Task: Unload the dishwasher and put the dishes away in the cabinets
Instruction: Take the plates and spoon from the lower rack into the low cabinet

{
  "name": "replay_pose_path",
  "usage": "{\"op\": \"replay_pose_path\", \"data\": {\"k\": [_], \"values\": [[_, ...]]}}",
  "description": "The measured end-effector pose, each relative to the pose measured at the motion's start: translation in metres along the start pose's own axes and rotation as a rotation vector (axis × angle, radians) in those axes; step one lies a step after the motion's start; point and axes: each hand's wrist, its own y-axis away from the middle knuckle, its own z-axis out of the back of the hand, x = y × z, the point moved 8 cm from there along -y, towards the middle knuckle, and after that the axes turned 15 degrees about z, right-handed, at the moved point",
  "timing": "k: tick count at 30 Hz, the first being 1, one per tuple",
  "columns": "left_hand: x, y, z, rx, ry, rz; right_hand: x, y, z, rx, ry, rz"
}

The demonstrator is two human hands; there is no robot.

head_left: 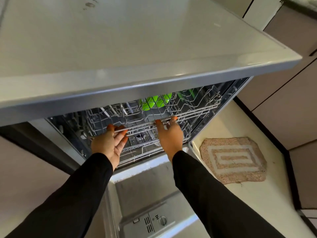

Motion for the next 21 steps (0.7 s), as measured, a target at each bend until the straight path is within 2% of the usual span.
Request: {"op": "replay_pose_path", "data": {"k": [2,3,4,6,8,10,12,15,18,21], "values": [[0.001,0.006,0.003,0.006,-0.094,-0.014,-0.021,0.014,0.005,-0.018,-0.278,0.0],[0.001,0.008,0.006,0.006,-0.137,-0.024,-0.039,0.019,0.009,-0.045,-0.299,0.003],[0.001,0.009,0.008,0.004,-0.183,-0.036,-0.056,0.024,0.013,-0.058,-0.239,0.001],[0.0,0.007,0.013,-0.012,-0.265,-0.076,-0.104,0.03,0.006,-0.02,0.063,-0.083],[-0.002,0.004,0.017,-0.018,-0.303,-0.11,-0.14,0.028,-0.023,0.181,0.318,-0.122],[-0.001,-0.001,0.019,0.006,-0.289,-0.134,-0.151,0.017,-0.066,0.384,0.425,-0.01],[0.0,-0.008,0.019,0.033,-0.279,-0.161,-0.153,-0.003,-0.1,0.517,0.564,0.125],[0.0,-0.016,0.022,0.044,-0.286,-0.214,-0.166,-0.021,-0.132,0.686,0.834,0.216],[-0.003,-0.025,0.026,0.041,-0.311,-0.27,-0.18,-0.027,-0.14,0.698,1.033,0.291],[-0.003,-0.029,0.029,0.025,-0.317,-0.282,-0.17,-0.025,-0.137,0.655,1.055,0.377]]}}
